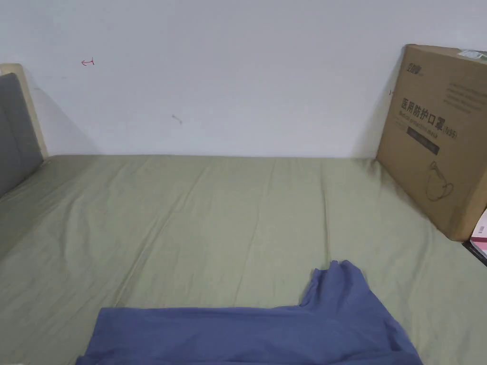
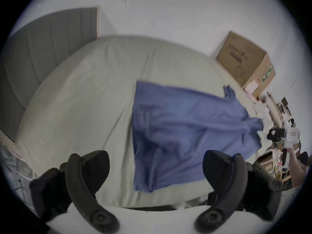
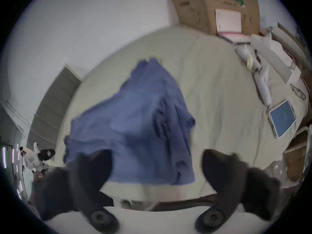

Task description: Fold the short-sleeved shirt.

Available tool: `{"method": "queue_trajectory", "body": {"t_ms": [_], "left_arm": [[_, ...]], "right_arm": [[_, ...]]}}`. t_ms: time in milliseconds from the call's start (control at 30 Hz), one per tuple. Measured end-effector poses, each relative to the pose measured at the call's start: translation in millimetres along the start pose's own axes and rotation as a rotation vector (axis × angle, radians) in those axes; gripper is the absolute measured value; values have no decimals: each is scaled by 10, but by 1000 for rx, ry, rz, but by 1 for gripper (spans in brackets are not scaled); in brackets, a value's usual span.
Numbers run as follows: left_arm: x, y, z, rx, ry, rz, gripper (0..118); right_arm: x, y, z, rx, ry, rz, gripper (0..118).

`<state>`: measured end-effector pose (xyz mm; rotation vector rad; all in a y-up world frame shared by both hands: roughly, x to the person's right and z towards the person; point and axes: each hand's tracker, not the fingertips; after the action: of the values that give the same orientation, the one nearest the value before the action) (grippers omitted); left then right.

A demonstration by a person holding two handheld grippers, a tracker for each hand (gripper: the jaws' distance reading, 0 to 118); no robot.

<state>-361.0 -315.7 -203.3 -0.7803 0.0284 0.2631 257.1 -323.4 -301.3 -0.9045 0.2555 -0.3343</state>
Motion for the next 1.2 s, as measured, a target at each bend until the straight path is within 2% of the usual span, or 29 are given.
{"method": "queue_trajectory", "body": {"t_ms": [67, 167, 300, 367, 433, 467, 500, 533, 567, 700, 833, 900, 933, 967, 1000, 1033, 1067, 1133, 1167, 1200], "left_arm": [[134, 112, 135, 89, -32, -2, 113], [357, 259, 305, 201, -71, -18, 113], [548, 405, 390, 286, -15, -69, 112], [595, 474, 373, 284, -20, -69, 107], [609, 564, 331, 293, -36, -63, 99], [606, 642, 282, 290, -47, -57, 72], [599, 709, 227, 277, -53, -49, 39], [551, 795, 121, 255, -52, -43, 8], [512, 871, 46, 254, -41, -35, 1], [211, 1321, -433, 127, 15, -34, 1], [-200, 1638, -1155, -139, -12, 19, 2], [-345, 1642, -1430, -165, -6, 35, 3], [-399, 1636, -1562, -164, -2, 33, 18], [-445, 1628, -1677, -168, 16, 40, 62], [-480, 1614, -1784, -178, 30, 40, 92], [-510, 1592, -1892, -202, 55, 39, 109], [-532, 1544, -1968, -210, 63, 31, 117], [-561, 1499, -2107, -227, 82, 4, 116], [-568, 1473, -2178, -254, 105, -17, 114], [-550, 1428, -2211, -287, 117, -41, 105]], "right_arm": [[-171, 101, 153, 125, 77, -7, 117], [-437, 263, 262, 211, 123, 24, 117], [-781, 470, 275, 258, 82, 157, 117], [-911, 541, 210, 263, 52, 206, 116], [-982, 605, 147, 288, 60, 215, 114], [-1010, 650, 123, 297, 78, 211, 105], [-1031, 689, 99, 304, 100, 206, 84], [-1052, 744, 51, 306, 105, 195, 46], [-1045, 800, -14, 300, 95, 192, 1], [-1042, 992, -197, 261, 127, 193, 1], [-1091, 1058, -325, 232, 122, 237, 1], [-1091, 1077, -384, 212, 125, 247, 1], [-1080, 1081, -417, 201, 130, 243, 1], [-1076, 1051, -438, 189, 134, 236, 1], [-1063, 1051, -465, 177, 137, 228, 1], [-1044, 1053, -497, 161, 141, 219, 1], [-1027, 1046, -521, 151, 140, 212, 1], [-999, 1030, -550, 138, 135, 204, 1], [-982, 1031, -563, 131, 133, 201, 1], [-963, 1034, -579, 123, 130, 197, 1]]}}
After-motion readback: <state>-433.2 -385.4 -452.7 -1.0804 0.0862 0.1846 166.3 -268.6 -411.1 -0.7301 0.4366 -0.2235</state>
